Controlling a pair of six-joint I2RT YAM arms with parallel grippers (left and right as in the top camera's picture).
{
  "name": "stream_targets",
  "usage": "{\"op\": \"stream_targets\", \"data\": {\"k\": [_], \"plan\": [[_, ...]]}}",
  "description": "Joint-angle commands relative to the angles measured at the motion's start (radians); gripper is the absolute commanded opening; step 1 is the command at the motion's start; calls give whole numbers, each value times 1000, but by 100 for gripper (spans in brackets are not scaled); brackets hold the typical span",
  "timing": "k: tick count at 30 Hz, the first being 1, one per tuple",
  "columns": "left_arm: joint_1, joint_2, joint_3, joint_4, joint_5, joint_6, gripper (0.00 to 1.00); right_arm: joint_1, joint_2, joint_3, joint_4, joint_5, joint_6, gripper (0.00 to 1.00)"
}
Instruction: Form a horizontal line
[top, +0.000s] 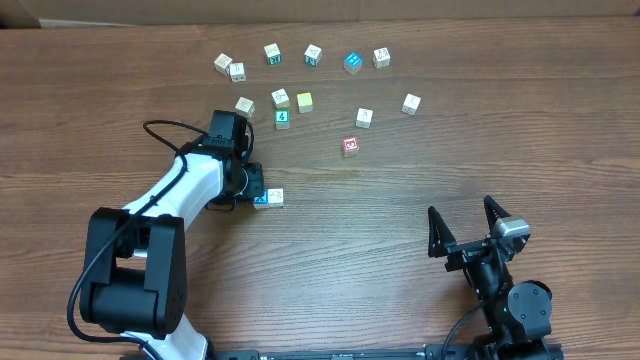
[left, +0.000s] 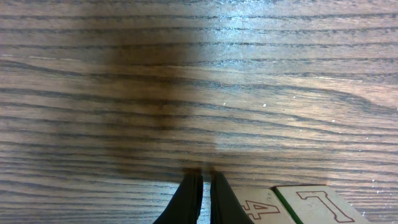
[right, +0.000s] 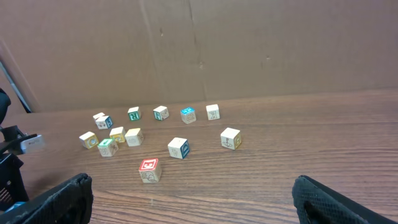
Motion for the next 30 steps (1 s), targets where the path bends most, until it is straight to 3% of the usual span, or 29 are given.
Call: {"op": "stream_targets", "data": {"k": [1,30], "plan": [[-8,13,-10,4,11,23,4,-2,-8,-10,6,0,-1,100],[-13,13,-10,24,18,66,4,-2,-8,-10,6,0,-1,100]]}}
